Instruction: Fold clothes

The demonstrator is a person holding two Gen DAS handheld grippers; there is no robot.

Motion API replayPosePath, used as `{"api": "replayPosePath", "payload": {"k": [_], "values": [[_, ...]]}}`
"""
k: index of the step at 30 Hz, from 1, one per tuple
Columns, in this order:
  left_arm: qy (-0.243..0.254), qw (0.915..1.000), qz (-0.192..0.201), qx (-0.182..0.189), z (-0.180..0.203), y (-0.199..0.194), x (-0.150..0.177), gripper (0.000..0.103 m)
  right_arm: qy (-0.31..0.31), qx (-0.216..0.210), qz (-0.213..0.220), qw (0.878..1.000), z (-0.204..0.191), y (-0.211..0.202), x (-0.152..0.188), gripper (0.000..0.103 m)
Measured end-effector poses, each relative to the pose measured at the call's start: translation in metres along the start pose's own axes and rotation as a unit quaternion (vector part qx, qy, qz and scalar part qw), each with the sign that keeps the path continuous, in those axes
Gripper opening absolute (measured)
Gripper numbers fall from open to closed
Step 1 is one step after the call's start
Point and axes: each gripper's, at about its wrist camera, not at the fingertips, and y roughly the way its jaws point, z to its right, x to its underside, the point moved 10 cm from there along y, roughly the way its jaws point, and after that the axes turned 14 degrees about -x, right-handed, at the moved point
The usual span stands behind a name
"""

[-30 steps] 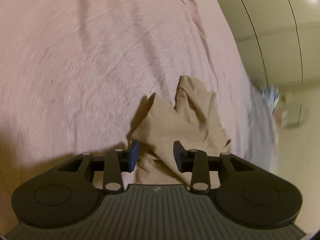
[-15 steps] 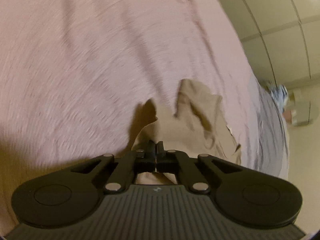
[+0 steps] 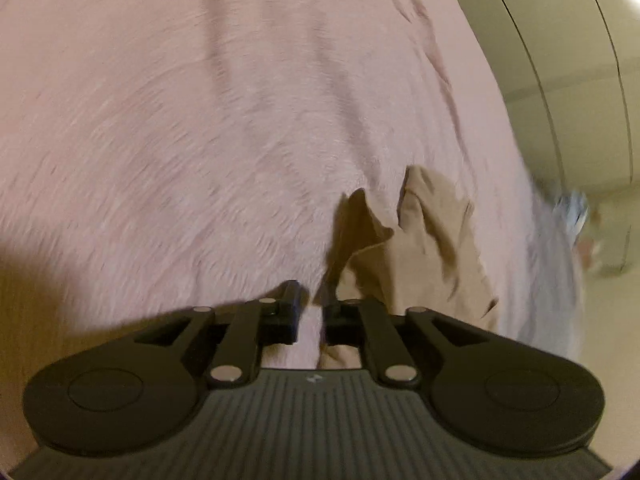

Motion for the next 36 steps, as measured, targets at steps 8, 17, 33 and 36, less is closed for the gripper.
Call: {"api": "replayPosePath", "payload": {"k": [8, 17, 33, 36], "values": [[-0.102, 0.9915, -0.003, 0.082, 0.027, 0.012, -0.001, 0.05, 0.1, -0.019, 0.028, 0.994, 0.015, -0.024, 0.001, 0.016], [-0.142, 0.9898, 0.008, 0.0, 0.018, 0.008, -0.002, 0.048, 0.169, 0.003, 0.067, 0.983, 0.046, -0.058, 0.012, 0.017], [0.348, 0.903, 0.218, -0.128, 0.131, 0.0, 0.036, 0.001, 0.227, 0.047, 0.092, 0.968, 0.075, -0.096, 0.046, 0.017], [0.577, 0.7661, 0.248, -0.134, 0.172, 0.016, 0.097, 0.001, 0.24, 0.058, 0.1, 0.964, 0.082, -0.105, 0.052, 0.017]]}}
